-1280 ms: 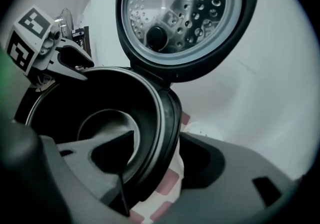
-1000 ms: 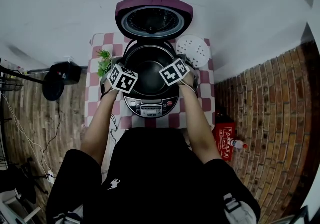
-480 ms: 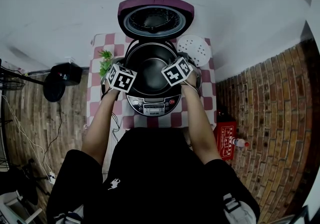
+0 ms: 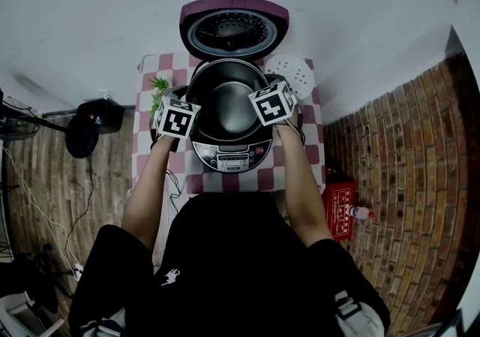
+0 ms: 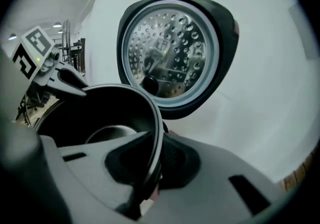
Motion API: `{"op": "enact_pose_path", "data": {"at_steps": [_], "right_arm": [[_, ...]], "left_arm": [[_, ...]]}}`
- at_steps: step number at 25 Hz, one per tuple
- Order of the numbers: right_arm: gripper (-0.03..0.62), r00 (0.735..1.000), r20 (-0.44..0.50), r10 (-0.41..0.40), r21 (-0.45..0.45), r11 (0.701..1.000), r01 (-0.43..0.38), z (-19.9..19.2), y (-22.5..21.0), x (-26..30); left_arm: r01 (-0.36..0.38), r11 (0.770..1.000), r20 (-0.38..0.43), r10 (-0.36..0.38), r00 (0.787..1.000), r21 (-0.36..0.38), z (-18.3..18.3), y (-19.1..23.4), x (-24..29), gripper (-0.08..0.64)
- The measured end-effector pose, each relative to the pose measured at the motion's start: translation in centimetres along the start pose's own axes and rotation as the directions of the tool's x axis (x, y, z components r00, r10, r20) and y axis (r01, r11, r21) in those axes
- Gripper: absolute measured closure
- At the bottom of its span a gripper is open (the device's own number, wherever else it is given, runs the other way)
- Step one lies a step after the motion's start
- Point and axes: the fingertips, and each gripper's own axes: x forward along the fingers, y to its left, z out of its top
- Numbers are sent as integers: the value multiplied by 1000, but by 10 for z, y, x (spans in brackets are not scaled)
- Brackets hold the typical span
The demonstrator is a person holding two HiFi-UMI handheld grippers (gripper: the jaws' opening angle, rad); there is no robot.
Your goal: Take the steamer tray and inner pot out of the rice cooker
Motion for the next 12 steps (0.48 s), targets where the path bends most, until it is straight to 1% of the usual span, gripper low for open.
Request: {"op": "enact_pose_path", "data": {"at_steps": [2,4,8,12], "right_arm": [[571,999,34,6,44,999,-7,7,0,-7],[581,998,63,4,69,998,-8,13,0,-15],[586,994,111,-23,67,998,16,24,2,-32],[586,981,188,-56,75,996,43,35,0,-51]], "left_arm": [[-10,1000,28,10,1000,-20,4,3,-7,469],[-19,999,54,21,998,-40,6,5,-13,475],[-26,997,105,34,994,-73,13,7,-29,481],[-48,994,178,66,982,-102,30,10,-49,491]]}}
